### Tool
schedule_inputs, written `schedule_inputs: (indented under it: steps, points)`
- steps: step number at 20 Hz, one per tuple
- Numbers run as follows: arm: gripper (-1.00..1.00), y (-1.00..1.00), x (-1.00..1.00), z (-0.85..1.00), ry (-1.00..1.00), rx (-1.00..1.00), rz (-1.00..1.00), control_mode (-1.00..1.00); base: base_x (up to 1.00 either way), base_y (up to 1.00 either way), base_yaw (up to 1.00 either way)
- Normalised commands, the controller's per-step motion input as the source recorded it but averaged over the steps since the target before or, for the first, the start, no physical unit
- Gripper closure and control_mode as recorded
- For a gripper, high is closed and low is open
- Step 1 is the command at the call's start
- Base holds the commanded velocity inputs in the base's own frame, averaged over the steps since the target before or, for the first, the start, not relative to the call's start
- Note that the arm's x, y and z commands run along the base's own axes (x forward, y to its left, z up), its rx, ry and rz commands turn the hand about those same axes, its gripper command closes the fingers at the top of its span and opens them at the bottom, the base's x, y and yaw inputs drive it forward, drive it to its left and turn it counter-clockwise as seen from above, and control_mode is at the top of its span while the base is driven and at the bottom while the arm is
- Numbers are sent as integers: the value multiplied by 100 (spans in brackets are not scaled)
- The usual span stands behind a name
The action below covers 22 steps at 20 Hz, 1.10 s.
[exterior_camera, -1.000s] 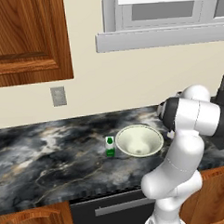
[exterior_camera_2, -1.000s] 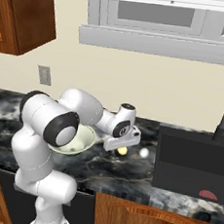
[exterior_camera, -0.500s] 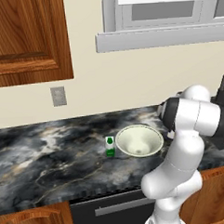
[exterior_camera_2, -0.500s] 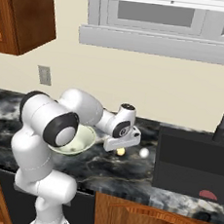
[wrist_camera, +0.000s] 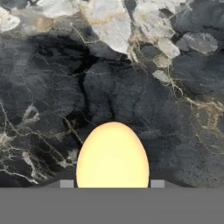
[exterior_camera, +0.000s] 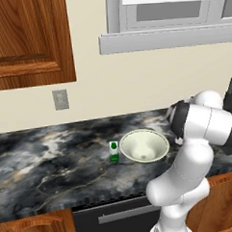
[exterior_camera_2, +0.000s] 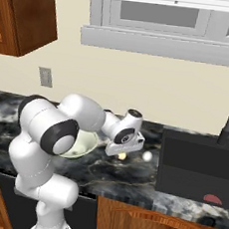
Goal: Gather the eggs and milk located in the vicinity of the sink area and place them right next to the bowl.
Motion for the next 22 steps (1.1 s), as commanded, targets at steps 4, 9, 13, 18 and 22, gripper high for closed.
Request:
schedule_inputs:
  steps: [4,9,13,18,22]
  points:
    - [100,0,-3,17,-9,17,6,-100,0,0,0]
    - [100,1,7,39,0,4,6,-100,0,0,0]
    - [100,26,1,26,0,3,6,-100,0,0,0]
    - [100,37,0,-2,0,0,11,-100,0,0,0]
    - [100,16,0,-2,-1,0,10,-100,0,0,0]
